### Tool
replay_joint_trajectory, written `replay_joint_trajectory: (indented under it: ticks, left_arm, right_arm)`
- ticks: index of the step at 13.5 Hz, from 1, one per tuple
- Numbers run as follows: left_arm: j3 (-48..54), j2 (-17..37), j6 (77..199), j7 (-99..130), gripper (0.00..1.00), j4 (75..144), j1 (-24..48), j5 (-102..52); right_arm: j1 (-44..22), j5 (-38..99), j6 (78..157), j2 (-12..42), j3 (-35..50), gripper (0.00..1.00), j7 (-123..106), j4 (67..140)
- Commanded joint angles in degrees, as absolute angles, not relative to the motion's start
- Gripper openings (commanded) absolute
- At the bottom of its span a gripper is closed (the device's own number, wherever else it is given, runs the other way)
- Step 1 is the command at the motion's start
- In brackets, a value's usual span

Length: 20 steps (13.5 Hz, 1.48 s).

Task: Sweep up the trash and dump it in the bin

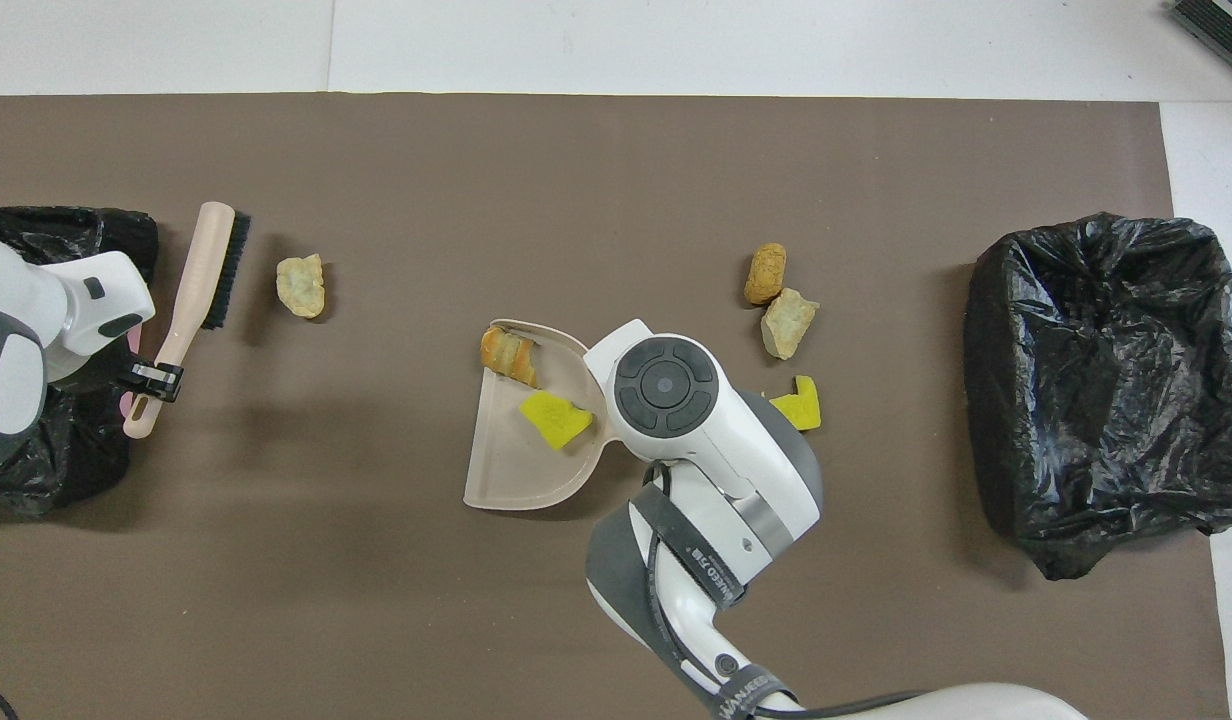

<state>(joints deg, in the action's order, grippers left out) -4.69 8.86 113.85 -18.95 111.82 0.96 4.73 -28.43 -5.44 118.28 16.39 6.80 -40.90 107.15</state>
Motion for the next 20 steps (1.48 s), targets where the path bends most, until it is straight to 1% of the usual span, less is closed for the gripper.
replay_joint_trajectory:
  ticks: [1,3,8,12,16,18,20]
  left_arm:
    - [-3.96,12.30,114.61,-22.57,0.00,108.72,0.35,6.24]
    - [-3.96,11.96,113.91,-25.74,0.00,109.86,1.05,6.24]
    - [-3.34,7.83,114.08,-25.93,0.00,117.49,4.91,6.07]
    - [-3.34,3.79,114.61,-25.31,0.00,124.09,11.76,5.27]
    - [-3.25,1.06,114.52,-22.87,0.00,127.96,16.86,3.00]
    - [-3.25,-0.78,114.70,-17.35,0.00,130.60,21.60,2.20]
    - [-3.25,-1.84,114.61,-11.19,0.00,131.74,26.17,2.11]
  right_arm:
    - [-28.39,-6.59,116.72,16.35,7.03,0.00,-38.50,106.52]
    - [-28.74,-6.59,116.72,16.35,7.12,0.00,-38.23,106.35]
    - [-28.92,-5.80,117.07,16.35,7.12,0.00,-37.80,106.44]
    - [-28.74,-5.71,117.77,16.61,7.12,0.00,-37.79,106.52]
    - [-28.30,-5.54,118.39,16.79,7.12,0.00,-37.79,106.52]
    - [-28.21,-5.54,117.95,16.70,7.12,0.00,-37.88,106.70]
    - [-27.60,-5.54,117.51,16.70,7.12,0.00,-38.58,106.79]
